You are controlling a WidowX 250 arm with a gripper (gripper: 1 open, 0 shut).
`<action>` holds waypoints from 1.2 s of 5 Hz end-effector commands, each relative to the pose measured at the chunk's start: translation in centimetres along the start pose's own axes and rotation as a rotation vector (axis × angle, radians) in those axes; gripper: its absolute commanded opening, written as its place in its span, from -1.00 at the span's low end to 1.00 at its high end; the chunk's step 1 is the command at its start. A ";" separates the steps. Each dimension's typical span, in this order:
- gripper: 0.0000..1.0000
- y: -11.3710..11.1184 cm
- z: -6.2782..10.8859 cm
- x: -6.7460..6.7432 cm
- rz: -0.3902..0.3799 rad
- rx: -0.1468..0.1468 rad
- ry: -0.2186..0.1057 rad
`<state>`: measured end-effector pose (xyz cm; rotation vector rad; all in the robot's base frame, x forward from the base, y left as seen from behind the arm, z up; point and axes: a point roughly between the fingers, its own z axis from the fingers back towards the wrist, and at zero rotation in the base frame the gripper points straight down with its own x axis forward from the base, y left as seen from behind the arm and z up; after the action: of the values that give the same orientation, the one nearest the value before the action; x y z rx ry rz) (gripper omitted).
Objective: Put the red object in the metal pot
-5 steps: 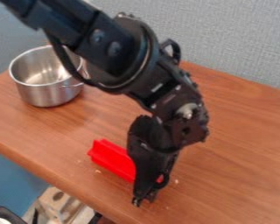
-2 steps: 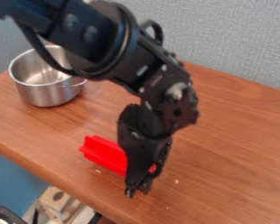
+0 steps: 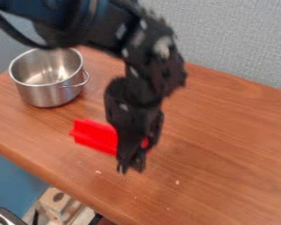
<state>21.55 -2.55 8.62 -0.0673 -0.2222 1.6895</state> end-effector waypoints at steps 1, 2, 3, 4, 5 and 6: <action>-1.00 -1.7 1.9 2.4 0.058 -0.065 0.013; 1.00 -2.0 0.8 4.9 0.081 -0.066 -0.002; 1.00 -1.9 -0.5 6.2 0.089 -0.067 -0.014; 1.00 -2.8 -1.5 5.9 0.091 -0.073 -0.024; 1.00 -3.6 -2.5 5.9 0.094 -0.074 -0.030; 1.00 -4.0 -3.3 6.0 0.099 -0.073 -0.034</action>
<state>24.26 4.03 5.69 -0.0706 -0.2747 1.7864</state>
